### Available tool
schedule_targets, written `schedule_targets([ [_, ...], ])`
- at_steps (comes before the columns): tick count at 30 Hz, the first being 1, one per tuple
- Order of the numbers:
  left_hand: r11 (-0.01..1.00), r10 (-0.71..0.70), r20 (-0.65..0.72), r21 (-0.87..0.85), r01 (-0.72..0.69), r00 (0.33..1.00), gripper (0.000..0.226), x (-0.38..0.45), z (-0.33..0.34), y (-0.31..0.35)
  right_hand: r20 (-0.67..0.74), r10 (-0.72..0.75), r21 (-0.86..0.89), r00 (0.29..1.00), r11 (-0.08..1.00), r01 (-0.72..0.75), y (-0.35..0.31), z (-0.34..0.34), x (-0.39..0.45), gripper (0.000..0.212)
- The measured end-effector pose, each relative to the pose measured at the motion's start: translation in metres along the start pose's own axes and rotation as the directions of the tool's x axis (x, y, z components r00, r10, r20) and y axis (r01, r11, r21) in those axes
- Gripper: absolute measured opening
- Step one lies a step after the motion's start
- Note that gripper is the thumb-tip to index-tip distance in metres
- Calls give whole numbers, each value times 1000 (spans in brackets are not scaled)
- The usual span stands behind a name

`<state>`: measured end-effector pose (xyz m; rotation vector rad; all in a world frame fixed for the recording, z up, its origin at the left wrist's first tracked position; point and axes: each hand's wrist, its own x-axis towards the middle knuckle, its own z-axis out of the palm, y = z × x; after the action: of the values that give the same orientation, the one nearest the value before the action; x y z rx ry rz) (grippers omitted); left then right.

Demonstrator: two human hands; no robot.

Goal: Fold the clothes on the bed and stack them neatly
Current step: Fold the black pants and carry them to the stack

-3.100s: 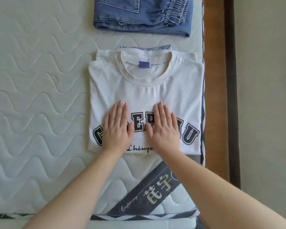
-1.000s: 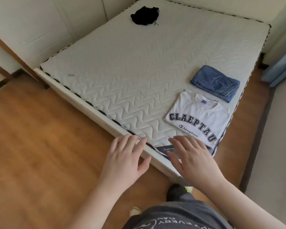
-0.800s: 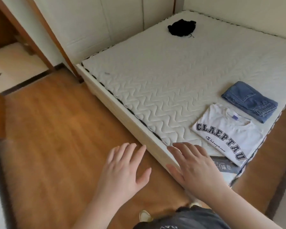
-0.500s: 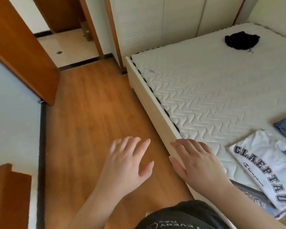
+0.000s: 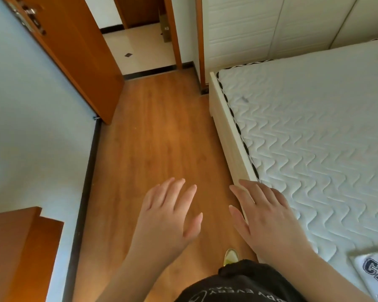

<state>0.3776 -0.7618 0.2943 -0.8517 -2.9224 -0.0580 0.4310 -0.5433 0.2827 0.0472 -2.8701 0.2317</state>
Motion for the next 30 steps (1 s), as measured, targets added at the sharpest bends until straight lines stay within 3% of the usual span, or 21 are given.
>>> schedule_targets([
  [6, 995, -93, -3, 39, 93, 996, 53, 50, -2, -10, 43, -156, 35, 987, 987, 154, 25, 5, 69, 44],
  [14, 979, -204, -51, 19, 205, 978, 53, 121, 4, -61, 103, -215, 109, 971, 973, 203, 15, 30, 169, 45],
  [20, 972, -235, -90, -28, 234, 968, 53, 185, 24, -131, 91, -254, 91, 963, 965, 246, 2, 66, 264, 45],
  [30, 986, -162, 42, -41, 164, 986, 54, 302, 46, -264, 193, -196, 5, 961, 980, 199, -29, 119, 427, 51],
])
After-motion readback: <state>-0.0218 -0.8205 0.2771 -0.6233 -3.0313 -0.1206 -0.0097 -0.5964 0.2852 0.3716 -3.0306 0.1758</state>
